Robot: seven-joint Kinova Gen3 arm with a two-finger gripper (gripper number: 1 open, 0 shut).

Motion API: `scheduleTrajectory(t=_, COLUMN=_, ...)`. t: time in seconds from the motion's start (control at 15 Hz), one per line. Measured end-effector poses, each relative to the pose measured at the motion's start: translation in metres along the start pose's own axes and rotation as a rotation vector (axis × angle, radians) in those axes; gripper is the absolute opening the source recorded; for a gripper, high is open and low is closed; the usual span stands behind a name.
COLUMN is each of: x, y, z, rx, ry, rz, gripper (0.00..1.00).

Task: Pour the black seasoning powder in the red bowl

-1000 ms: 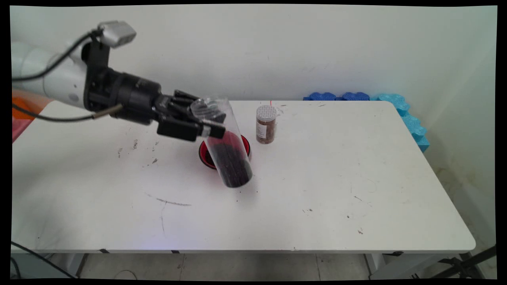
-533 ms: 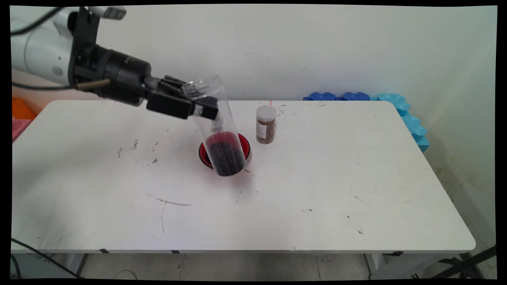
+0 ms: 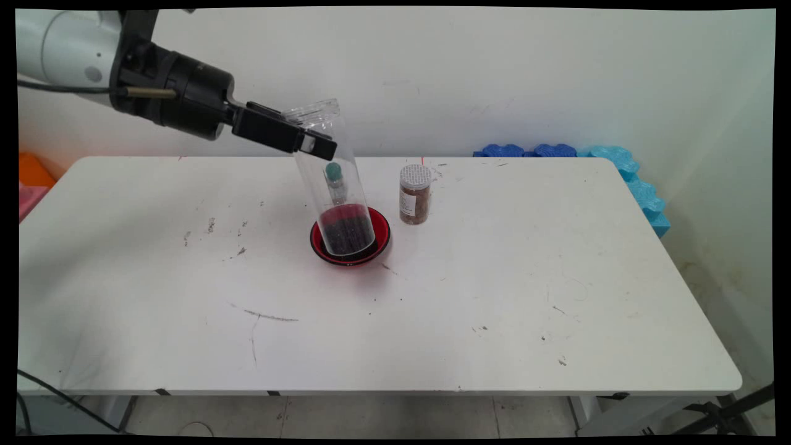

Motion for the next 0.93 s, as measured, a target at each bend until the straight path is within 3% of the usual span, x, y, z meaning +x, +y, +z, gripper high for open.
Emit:
scheduleTrajectory(t=0.53, x=-0.002, y=-0.031, z=0.001, rx=0.053, ry=-0.06, rz=-0.222, gripper=0.0)
scheduleTrajectory(t=0.93, x=-0.011, y=-0.05, z=0.007, rx=0.05, ry=-0.108, rz=-0.405, gripper=0.0)
